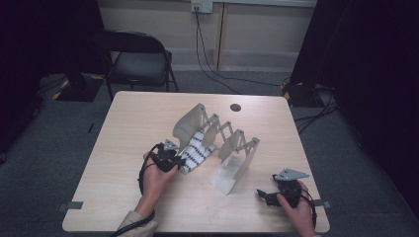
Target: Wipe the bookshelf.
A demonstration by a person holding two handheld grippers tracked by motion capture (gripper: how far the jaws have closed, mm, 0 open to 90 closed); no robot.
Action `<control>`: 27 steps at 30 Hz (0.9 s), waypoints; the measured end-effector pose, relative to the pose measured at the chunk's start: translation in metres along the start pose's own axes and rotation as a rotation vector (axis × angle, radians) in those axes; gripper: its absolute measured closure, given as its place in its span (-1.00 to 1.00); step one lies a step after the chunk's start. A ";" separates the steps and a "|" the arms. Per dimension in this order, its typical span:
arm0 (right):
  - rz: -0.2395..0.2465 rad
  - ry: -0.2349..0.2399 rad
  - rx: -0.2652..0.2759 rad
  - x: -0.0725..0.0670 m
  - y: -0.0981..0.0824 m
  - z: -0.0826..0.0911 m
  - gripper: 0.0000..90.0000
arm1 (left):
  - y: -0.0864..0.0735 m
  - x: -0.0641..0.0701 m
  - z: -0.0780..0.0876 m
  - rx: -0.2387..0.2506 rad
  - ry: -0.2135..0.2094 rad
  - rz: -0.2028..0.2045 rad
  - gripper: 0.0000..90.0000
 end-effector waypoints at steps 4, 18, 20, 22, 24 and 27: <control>-0.001 0.000 -0.001 0.000 0.000 0.000 -0.74 | -0.007 0.000 0.009 -0.002 0.001 0.006 0.73; 0.000 0.000 0.000 0.000 0.000 0.000 -0.74 | -0.008 -0.001 0.031 0.075 0.012 -0.022 0.20; 0.000 0.000 0.000 0.000 0.000 0.000 -0.74 | -0.002 0.000 0.029 0.095 0.004 -0.047 0.03; 0.000 0.000 0.000 0.000 0.000 0.000 -0.74 | 0.002 0.003 0.022 0.094 -0.008 -0.079 -0.10; 0.000 0.000 0.000 0.000 0.000 0.000 -0.74 | 0.002 0.007 0.015 0.085 -0.024 -0.086 -0.10; 0.000 0.000 0.000 0.000 0.000 0.000 -0.74 | 0.000 0.011 0.005 0.072 -0.029 -0.107 -0.19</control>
Point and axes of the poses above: each handheld gripper's, and its own axes: z roughly backward along the jaws, y roughly out of its top, x roughly to its right, the point moved 9 cm from there along -z, roughly forward along the jaws, and after that the axes turned 12 degrees about x, right-handed, at the moved point
